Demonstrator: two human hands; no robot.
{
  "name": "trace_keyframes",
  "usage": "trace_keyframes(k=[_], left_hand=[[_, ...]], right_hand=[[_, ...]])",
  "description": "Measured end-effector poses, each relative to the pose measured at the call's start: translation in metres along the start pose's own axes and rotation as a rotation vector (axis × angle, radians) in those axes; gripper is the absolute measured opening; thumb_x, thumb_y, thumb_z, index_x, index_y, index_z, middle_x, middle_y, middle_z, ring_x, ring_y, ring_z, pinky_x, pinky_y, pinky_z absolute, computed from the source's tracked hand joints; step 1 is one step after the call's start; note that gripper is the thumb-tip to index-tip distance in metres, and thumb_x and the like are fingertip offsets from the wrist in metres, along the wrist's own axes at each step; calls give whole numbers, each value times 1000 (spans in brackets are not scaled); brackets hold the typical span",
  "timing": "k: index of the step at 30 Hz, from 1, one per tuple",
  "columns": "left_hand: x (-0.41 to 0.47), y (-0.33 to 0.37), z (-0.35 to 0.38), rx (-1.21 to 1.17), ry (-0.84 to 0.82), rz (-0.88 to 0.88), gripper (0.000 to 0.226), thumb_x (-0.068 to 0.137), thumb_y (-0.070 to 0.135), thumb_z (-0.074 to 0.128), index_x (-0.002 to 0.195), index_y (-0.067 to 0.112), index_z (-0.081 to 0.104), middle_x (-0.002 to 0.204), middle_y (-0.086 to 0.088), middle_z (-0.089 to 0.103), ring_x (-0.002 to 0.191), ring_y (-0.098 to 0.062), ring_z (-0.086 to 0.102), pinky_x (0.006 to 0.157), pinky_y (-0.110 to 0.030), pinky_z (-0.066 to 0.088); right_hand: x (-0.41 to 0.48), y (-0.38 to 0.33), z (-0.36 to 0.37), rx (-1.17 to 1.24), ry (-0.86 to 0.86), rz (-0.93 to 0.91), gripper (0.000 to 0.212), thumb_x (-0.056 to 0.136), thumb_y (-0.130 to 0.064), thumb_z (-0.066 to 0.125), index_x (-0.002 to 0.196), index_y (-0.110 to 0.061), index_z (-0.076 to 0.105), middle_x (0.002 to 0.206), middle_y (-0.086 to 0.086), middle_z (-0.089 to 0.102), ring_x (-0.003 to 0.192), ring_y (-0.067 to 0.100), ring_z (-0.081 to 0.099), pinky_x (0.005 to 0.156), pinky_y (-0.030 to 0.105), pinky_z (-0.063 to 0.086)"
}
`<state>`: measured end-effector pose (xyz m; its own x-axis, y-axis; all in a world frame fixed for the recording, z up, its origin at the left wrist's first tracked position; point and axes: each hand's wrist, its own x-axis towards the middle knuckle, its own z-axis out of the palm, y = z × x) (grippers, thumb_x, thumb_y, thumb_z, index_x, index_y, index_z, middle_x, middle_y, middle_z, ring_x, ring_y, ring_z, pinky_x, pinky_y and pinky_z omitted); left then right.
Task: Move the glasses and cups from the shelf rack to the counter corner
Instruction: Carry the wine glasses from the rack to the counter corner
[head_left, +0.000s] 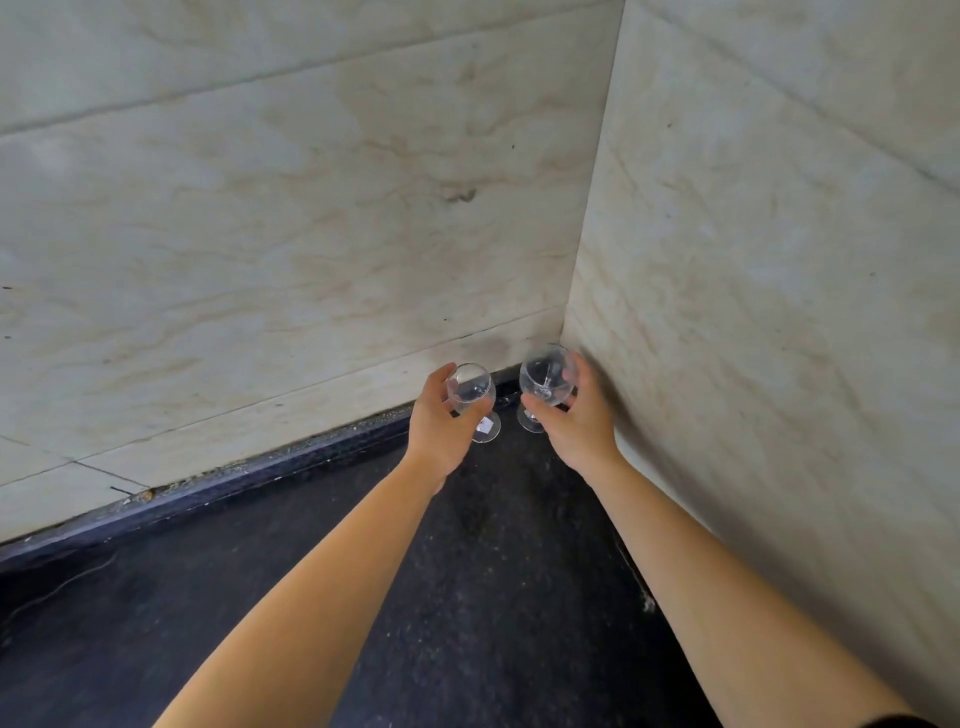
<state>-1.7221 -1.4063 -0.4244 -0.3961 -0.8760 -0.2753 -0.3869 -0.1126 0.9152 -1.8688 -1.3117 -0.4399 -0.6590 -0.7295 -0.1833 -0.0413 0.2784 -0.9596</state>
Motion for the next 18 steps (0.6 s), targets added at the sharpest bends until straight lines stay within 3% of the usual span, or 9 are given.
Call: trace_keyframes(k=[5,7,9,11,13,15,16,18], left_hand=[[13,1,7,68,-34,13,68,89,22,75,147,24,39,140,-5,56,122,-24,58,100,-41,51],[16,0,10,81,-58,6,69,89,22,74,148,23,38,141,-5,56,124,-26,57,104,-45,49],[17,-2,12,105,-83,11,70,90,23,73,149,22,37,141,-4,56,126,-25,56,106,-45,47],[16,-4,14,118,-93,20,72,91,24,72,152,23,33,143,-4,56,128,-24,55,108,-45,46],[14,-4,13,117,-108,19,76,92,25,70,155,24,28,146,-3,53,133,-24,52,110,-46,44],[9,-1,8,143,-115,5,85,91,28,72,158,25,20,154,-3,45,140,-25,43,113,-47,40],[6,1,3,173,-104,-4,89,91,30,72,159,26,15,158,-4,38,144,-25,38,114,-46,38],[-7,7,-10,248,-54,3,88,93,38,68,159,26,11,163,-3,28,147,-25,31,113,-38,35]], right_hand=[[12,0,-4,-37,3,-48,85,87,-15,79,156,-25,30,154,-5,45,133,19,52,107,37,48],[14,1,-3,-63,-10,-51,78,86,-15,80,145,-46,39,133,-31,56,119,6,61,95,21,53],[15,4,-3,-84,-35,-80,73,87,-13,79,119,-69,45,107,-50,58,99,-12,64,76,5,50],[16,8,-2,-96,-35,-118,69,88,-13,78,114,-69,47,104,-55,55,97,-23,59,72,1,47],[14,9,-3,-146,-16,-133,69,87,-18,79,131,-57,42,116,-49,56,108,-22,56,81,5,49],[9,3,-4,-167,-17,-67,90,87,-18,80,157,-31,25,149,-21,49,136,1,48,107,26,47],[5,-1,-5,-197,-24,-48,96,87,-15,79,161,-22,17,161,-5,38,147,14,37,116,34,39],[-6,-7,-7,-288,-11,-66,97,90,-10,74,162,-16,10,167,5,23,154,22,22,119,29,23]])
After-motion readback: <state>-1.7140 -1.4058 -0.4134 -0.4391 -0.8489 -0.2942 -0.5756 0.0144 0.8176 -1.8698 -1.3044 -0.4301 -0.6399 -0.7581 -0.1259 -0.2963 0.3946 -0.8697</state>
